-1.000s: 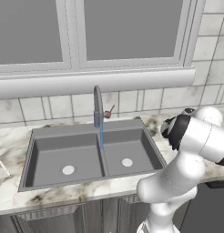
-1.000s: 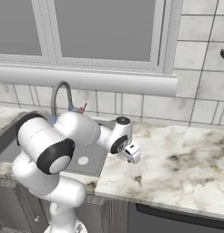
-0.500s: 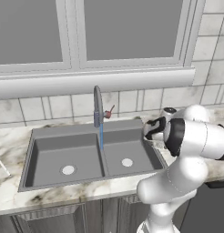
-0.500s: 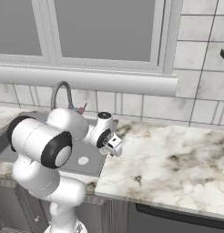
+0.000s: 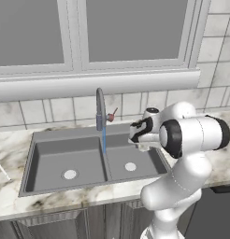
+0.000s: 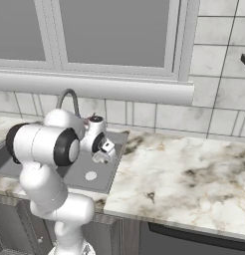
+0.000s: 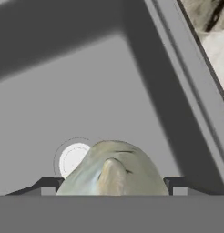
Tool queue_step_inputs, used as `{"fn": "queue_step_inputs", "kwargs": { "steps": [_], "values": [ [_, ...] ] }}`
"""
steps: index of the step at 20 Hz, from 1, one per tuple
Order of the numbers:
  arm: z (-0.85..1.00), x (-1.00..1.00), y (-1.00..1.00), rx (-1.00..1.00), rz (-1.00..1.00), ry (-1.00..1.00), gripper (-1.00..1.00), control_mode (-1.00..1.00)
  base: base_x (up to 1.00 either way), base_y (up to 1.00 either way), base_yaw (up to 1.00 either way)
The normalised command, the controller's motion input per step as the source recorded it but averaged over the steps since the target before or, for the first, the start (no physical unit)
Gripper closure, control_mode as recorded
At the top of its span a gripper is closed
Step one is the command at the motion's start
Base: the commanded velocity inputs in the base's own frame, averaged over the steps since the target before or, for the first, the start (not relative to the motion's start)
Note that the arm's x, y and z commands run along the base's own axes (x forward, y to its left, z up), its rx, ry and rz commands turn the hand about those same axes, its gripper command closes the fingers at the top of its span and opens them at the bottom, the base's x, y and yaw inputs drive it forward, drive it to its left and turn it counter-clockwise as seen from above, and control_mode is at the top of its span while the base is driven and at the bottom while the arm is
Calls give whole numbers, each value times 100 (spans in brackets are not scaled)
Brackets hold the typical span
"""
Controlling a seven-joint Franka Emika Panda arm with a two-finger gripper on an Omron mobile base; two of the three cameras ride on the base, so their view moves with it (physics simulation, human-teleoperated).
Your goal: Turn on the sink faucet. Then move the garlic from the counter to the sink. Turn off the sink. Move the vegetable from the sink to the pot next to the stove. Finally move the pot to the rear left burner.
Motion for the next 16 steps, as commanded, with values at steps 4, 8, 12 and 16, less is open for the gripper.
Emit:
{"fn": "queue_step_inputs", "kwargs": {
  "steps": [4,8,12,16],
  "values": [
    [-34,24,54,-1,8,3,100,-100,0,0,0],
    [-39,18,6,-7,1,6,100,-100,0,0,0],
    [-28,30,0,0,0,6,100,-100,0,0,0],
    [-34,34,0,0,0,7,100,-100,0,0,0]
  ]
}}
